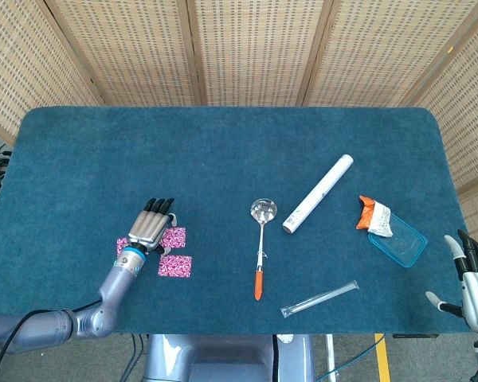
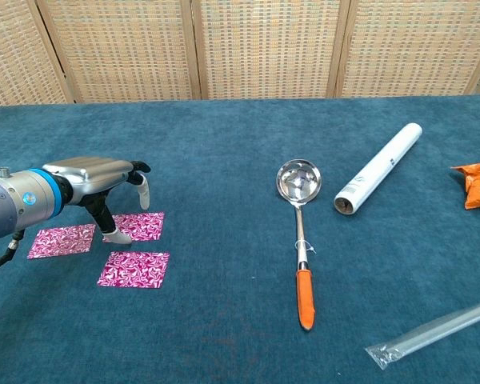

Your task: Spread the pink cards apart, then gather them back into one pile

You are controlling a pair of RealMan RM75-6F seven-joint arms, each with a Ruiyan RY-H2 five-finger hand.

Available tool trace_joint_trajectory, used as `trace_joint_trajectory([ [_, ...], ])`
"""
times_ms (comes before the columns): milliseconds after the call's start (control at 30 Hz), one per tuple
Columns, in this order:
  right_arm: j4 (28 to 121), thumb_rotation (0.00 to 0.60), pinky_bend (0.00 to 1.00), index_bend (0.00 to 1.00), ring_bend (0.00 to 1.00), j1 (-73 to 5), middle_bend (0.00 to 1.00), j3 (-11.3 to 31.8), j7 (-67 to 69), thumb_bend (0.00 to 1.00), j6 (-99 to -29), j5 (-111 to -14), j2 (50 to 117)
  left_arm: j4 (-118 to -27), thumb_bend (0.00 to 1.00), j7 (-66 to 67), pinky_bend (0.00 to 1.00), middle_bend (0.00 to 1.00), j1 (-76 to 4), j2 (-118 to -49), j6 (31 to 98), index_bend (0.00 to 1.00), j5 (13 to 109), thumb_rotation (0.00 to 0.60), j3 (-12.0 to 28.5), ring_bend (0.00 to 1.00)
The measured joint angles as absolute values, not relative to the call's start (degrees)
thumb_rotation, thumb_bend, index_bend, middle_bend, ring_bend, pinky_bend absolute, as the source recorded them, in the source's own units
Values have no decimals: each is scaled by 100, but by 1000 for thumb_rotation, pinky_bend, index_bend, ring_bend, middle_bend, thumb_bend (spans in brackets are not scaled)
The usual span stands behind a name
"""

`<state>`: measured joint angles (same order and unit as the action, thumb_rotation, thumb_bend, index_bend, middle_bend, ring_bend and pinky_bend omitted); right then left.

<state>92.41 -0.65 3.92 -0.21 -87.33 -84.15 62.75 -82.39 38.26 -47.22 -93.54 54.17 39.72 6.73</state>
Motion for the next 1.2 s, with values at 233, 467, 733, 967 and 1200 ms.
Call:
trace_joint_trajectory([
  [233, 9214, 600, 0, 45, 0, -54, 0, 387, 19, 0, -8740, -8428, 6274, -8192, 198, 3813, 0, 33, -4716, -9391, 5448, 360, 3951, 568, 634, 0],
  [467, 9192, 600, 0, 45, 0, -47, 0, 389, 52, 0, -8740, -8426, 6270, -8095, 198, 3828, 0, 32, -4727, -9446, 5448, 360, 3898, 566, 616, 0],
  [733, 9167, 600, 0, 45, 0, -29, 0, 389, 75, 0, -8738, -8403, 6273, -8022, 204, 3868, 0, 33, -4748, -9487, 5440, 360, 3825, 565, 606, 0],
  [967, 9161, 600, 0, 45, 0, -28, 0, 399, 80, 0, -8721, -8376, 6269, -7967, 224, 3874, 0, 33, -4769, -9514, 5397, 360, 3785, 565, 601, 0],
  [1200, 9149, 600, 0, 45, 0, -15, 0, 401, 92, 0, -8720, -8359, 6268, -7980, 265, 3901, 0, 33, -4782, -9516, 5380, 364, 3730, 568, 586, 0],
])
